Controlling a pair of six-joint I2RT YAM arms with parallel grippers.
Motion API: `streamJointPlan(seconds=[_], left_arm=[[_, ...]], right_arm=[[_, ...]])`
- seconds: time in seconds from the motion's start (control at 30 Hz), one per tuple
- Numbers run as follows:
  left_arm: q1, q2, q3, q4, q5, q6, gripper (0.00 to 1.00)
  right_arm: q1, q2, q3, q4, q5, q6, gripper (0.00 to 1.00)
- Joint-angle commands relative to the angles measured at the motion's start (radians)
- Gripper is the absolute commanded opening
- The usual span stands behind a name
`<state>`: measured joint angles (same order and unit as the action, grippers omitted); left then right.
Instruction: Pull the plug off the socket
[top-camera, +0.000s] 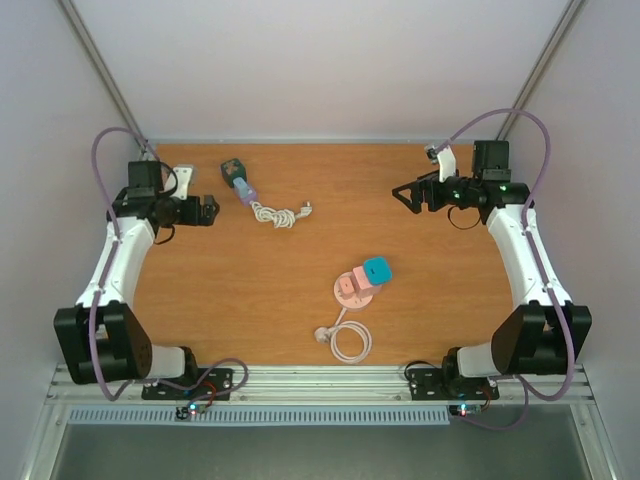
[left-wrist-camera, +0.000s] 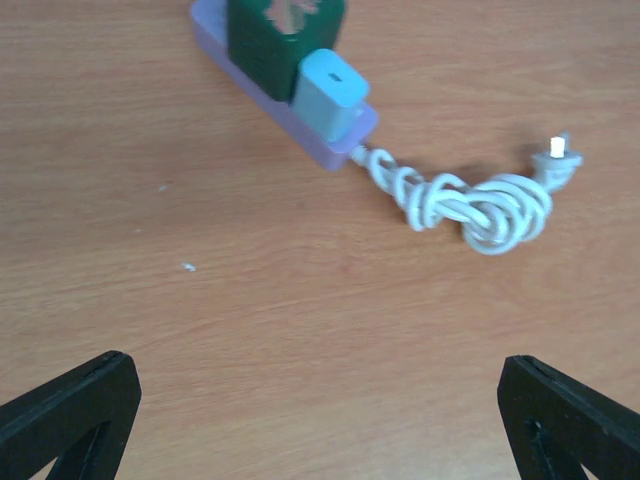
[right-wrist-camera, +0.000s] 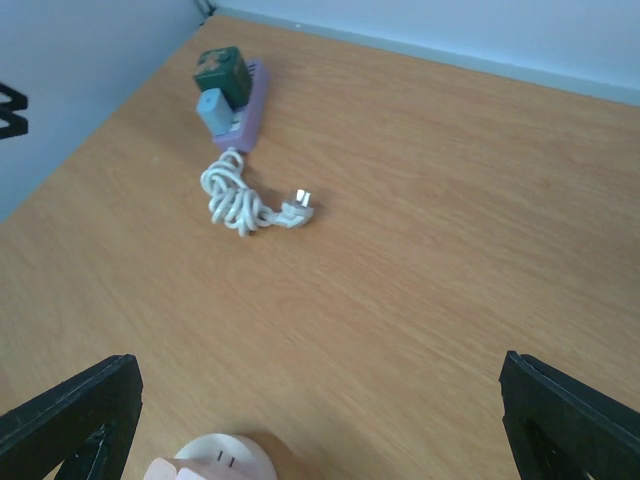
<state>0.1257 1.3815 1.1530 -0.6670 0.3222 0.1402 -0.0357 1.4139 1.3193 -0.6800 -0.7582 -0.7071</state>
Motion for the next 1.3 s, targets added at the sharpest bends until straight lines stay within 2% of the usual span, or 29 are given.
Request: streamJointPlan(seconds=[0.0,0.2,0.47,0.77,1.0,1.13,1.27], left_arm=[[-0.036,-0.082,-0.061,0.089,0.09,0.063,1.0],[-0.148,-0.144,-0.115,0.085,0.182,0.165,1.0],[-0.427,-0.138,-0.168,0.123,0.172,0.253,1.0],[-0.738,-0.098,-0.298,0.332,0.116,0.212,1.0],[-0.856,-0.032,-0.366,0.493,0.14,0.133,0.96],[-0.915,0.012,-0.384,0.571,0.112,0.142,0.94],[-0.926,0.063,-0.381,0.645,0.105,0.135,0.92]], right_arm=[[0.027,-0.055,-0.008,-0.056,-0.052,-0.136,0.99],[0.041,-0.087,-0.007,-0.193,-0.093,-0.314,0.99],[0.047,-0.141,-0.044,-0.288,-0.094,-0.421,0.99],[0.049,-0.183,-0.098,-0.302,-0.025,-0.435,0.99],[0.05,-0.187,-0.123,-0.303,-0.005,-0.452,0.99],[0.05,-0.181,-0.131,-0.302,0.003,-0.467,0.99],[0.05,-0.176,-0.133,-0.304,-0.003,-0.46,0.99]])
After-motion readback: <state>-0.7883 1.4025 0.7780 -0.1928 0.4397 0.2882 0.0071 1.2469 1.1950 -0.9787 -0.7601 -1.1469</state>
